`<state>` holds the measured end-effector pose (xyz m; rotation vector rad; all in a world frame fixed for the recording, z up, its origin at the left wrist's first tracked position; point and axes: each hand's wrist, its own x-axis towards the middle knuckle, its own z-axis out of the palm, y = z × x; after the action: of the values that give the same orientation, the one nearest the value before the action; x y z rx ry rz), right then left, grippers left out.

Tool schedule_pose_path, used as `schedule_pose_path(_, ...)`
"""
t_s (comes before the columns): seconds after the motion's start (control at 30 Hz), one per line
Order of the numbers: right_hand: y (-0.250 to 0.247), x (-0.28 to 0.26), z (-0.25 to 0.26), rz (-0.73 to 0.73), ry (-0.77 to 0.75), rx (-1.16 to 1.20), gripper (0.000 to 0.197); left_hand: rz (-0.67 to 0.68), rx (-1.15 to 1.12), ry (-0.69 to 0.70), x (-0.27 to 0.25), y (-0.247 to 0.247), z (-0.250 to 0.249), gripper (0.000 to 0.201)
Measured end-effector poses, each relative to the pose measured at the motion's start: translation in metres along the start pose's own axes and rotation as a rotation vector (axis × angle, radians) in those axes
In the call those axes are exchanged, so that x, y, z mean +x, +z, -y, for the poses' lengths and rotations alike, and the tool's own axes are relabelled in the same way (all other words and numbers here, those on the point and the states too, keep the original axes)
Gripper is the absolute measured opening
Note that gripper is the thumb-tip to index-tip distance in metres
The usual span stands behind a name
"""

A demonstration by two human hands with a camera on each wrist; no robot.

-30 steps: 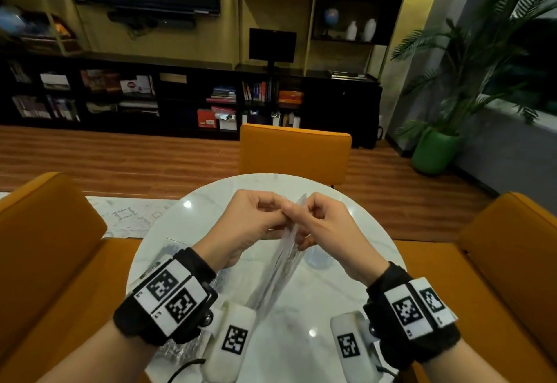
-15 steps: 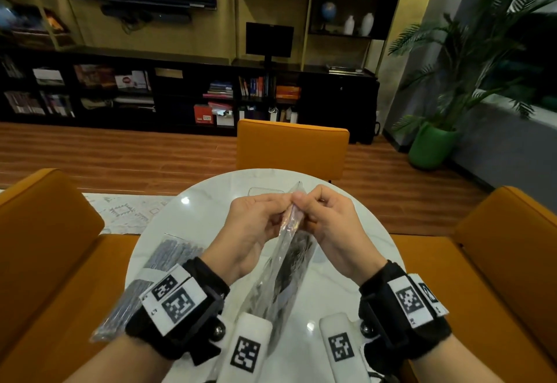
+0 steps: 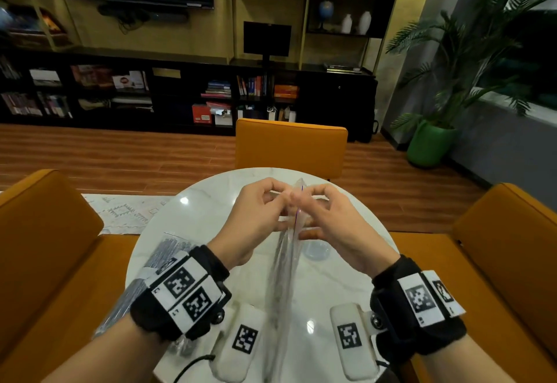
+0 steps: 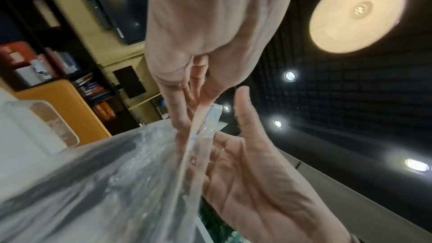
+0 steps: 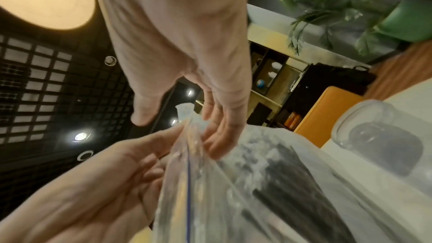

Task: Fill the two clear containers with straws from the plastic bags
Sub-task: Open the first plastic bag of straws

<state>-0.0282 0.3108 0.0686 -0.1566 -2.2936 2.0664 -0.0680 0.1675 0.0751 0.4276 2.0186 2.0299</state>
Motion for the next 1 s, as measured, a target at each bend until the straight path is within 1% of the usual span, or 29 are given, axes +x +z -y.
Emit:
schedule_pose_path(0.03,-0.001,-0.001,-0.003,0.0,-0.004,-0.044,0.039,0.004,0.027,-0.006,0.0,0.0,0.0,0.015)
schedule_pose_path(0.07,-0.004,-0.002,-0.005,-0.02,-0.03,-0.068,0.031,0.003,0.013,-0.027,0.001,-0.001,0.0,0.015)
schedule_pose_path(0.13,-0.014,-0.002,-0.013,-0.1,-0.058,-0.074,0.015,-0.005,-0.101,-0.138,0.005,-0.002,0.002,0.017)
schedule_pose_path(0.2,-0.016,-0.001,-0.019,-0.184,-0.049,-0.061,0.009,0.062,-0.219,-0.257,0.005,0.001,0.002,0.014)
schedule_pose_path(0.23,-0.012,-0.002,-0.021,-0.19,-0.031,-0.062,0.011,0.122,-0.233,-0.29,0.004,0.005,0.002,0.008)
schedule_pose_path(0.27,-0.007,-0.003,-0.022,-0.16,0.004,-0.06,0.014,0.178,-0.237,-0.3,0.003,0.009,0.005,0.01)
schedule_pose_path(0.3,-0.002,-0.004,-0.024,-0.101,0.036,-0.053,0.016,0.212,-0.246,-0.285,0.003,0.012,0.009,0.018)
schedule_pose_path(0.33,0.0,-0.005,-0.025,-0.047,0.047,-0.064,0.015,0.221,-0.248,-0.249,0.003,0.012,0.011,0.025)
schedule_pose_path(0.37,-0.003,-0.007,-0.025,-0.03,0.034,-0.122,0.013,0.22,-0.221,-0.196,0.002,0.009,0.014,0.031)
schedule_pose_path(0.4,-0.01,-0.008,-0.024,-0.051,0.001,-0.237,0.013,0.196,-0.134,-0.115,0.002,0.003,0.017,0.038)
schedule_pose_path(0.43,-0.018,-0.008,-0.023,-0.092,-0.032,-0.401,0.016,0.166,0.049,-0.015,0.002,-0.004,0.021,0.046)
schedule_pose_path(0.47,-0.026,-0.011,-0.022,-0.124,-0.06,-0.577,0.02,0.146,0.327,0.098,0.0,-0.01,0.026,0.051)
schedule_pose_path(0.5,-0.03,-0.014,-0.021,-0.149,-0.095,-0.738,0.023,0.128,0.673,0.227,-0.002,-0.014,0.031,0.049)
schedule_pose_path(0.53,-0.03,-0.017,-0.022,-0.192,-0.139,-0.866,0.025,0.105,1.027,0.354,-0.005,-0.016,0.033,0.043)
schedule_pose_path(0.57,-0.029,-0.019,-0.023,-0.24,-0.186,-0.918,0.026,0.086,1.252,0.413,-0.007,-0.018,0.036,0.036)
schedule_pose_path(0.6,-0.025,-0.021,-0.026,-0.279,-0.219,-0.889,0.026,0.044,1.328,0.436,-0.007,-0.018,0.04,0.034)
schedule_pose_path(0.63,-0.019,-0.021,-0.03,-0.286,-0.23,-0.835,0.027,0.021,1.301,0.408,-0.005,-0.016,0.043,0.042)
schedule_pose_path(0.67,-0.011,-0.02,-0.035,-0.239,-0.198,-0.789,0.033,0.032,1.218,0.376,-0.002,-0.013,0.044,0.05)
schedule_pose_path(0.7,-0.002,-0.02,-0.039,-0.157,-0.153,-0.758,0.042,0.044,1.149,0.373,0.001,-0.011,0.045,0.057)
schedule_pose_path(0.73,0.004,-0.019,-0.046,-0.08,-0.097,-0.758,0.047,0.065,1.115,0.369,0.001,-0.01,0.043,0.063)
schedule_pose_path(0.77,0.004,-0.02,-0.052,-0.046,-0.058,-0.767,0.049,0.099,1.148,0.358,0.0,-0.011,0.042,0.07)
schedule_pose_path(0.8,-0.002,-0.021,-0.054,-0.071,-0.017,-0.787,0.047,0.1,1.226,0.351,-0.002,-0.016,0.042,0.076)
schedule_pose_path(0.83,-0.013,-0.022,-0.056,-0.13,0.017,-0.819,0.043,0.075,1.329,0.359,-0.004,-0.024,0.043,0.08)
schedule_pose_path(0.87,-0.026,-0.024,-0.056,-0.183,0.054,-0.87,0.036,0.073,1.442,0.353,-0.006,-0.033,0.043,0.078)
schedule_pose_path(0.93,-0.049,-0.029,-0.053,-0.236,0.104,-0.972,0.027,0.132,1.648,0.318,-0.007,-0.05,0.044,0.067)
schedule_pose_path(0.97,-0.053,-0.031,-0.051,-0.262,0.088,-0.985,0.026,0.15,1.649,0.253,-0.007,-0.055,0.043,0.063)
schedule_pose_path(1.0,-0.05,-0.032,-0.049,-0.282,0.042,-0.961,0.025,0.163,1.544,0.173,-0.005,-0.056,0.046,0.064)
